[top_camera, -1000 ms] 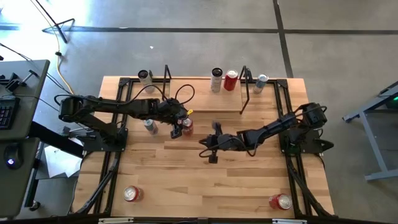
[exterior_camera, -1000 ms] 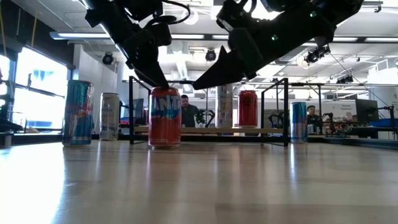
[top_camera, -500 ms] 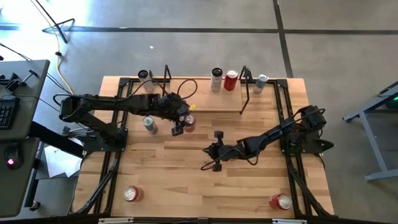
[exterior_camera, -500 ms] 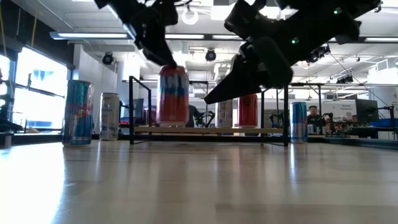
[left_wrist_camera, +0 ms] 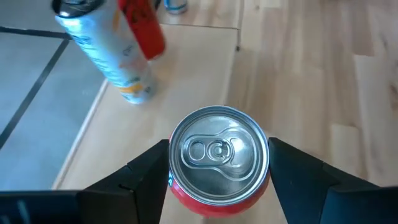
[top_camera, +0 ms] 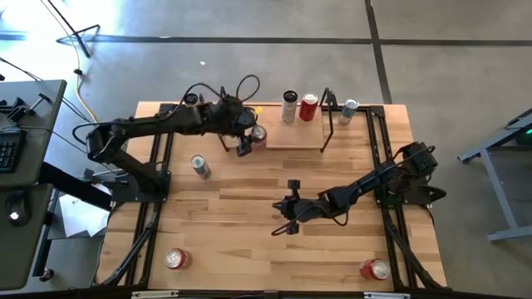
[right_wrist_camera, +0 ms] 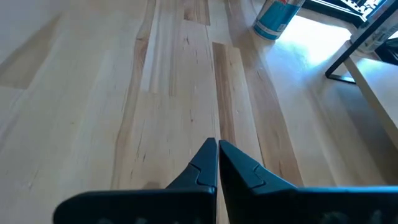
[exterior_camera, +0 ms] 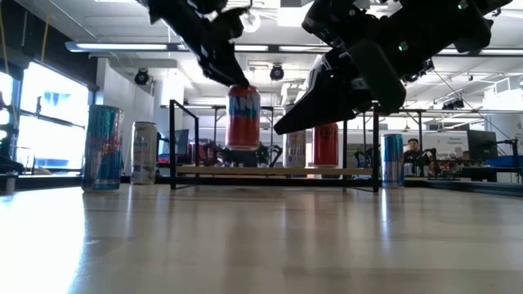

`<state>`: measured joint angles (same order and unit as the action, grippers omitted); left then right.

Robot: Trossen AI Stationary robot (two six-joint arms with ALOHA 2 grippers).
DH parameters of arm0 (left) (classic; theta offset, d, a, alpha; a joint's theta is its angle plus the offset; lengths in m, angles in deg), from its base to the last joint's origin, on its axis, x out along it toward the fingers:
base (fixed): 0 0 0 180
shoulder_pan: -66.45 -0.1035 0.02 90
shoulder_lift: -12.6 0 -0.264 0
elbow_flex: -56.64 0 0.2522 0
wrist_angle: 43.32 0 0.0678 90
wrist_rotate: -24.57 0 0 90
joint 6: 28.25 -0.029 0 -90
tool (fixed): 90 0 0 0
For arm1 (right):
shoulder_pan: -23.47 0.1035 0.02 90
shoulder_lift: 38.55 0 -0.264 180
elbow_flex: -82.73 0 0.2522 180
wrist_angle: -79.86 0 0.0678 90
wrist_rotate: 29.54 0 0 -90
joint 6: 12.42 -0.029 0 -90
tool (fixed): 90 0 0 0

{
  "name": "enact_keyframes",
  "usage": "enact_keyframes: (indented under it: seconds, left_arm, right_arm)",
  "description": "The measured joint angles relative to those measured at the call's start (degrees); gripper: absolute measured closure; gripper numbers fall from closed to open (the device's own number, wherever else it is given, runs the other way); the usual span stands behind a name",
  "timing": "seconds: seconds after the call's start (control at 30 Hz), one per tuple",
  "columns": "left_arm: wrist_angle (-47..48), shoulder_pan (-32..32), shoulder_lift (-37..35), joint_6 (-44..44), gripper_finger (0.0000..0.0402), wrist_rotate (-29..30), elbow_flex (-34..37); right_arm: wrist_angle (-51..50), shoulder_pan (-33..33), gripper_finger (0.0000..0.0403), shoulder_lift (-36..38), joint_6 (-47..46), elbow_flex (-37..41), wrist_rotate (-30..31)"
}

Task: Place canned beverage on shelf
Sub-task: Put the top red soda can on the shelf

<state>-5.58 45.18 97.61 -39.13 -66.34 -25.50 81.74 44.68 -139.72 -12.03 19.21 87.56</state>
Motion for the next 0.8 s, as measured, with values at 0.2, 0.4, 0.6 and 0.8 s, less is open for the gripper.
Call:
enact_keyframes:
  seconds: [0.2,0.4,0.6,0.8]
  left_arm:
    - [-2.61,-5.28,5.47,-1.8,0.0175,-2.03,-1.9]
    - [-3.18,-8.39,10.41,-1.81,0.0175,-5.63,-5.5]
    - [-6.46,-9.98,12.77,-2.28,0.0192,-6.19,-5.92]
    - [-7.22,-10.78,12.85,-1.8,0.0232,-7.8,-5.89]
  right_arm:
    - [0.01,0.0,0.0403,0.0,0.06,0.0,0.0]
    - [0.02,0.0,0.0403,0.0,0.06,0.0,-0.02]
    - [0.02,0.0,0.0403,0.02,-0.14,0.0,-0.02]
    - [0.02,0.0,0.0403,0.02,-0.12,0.0,-0.02]
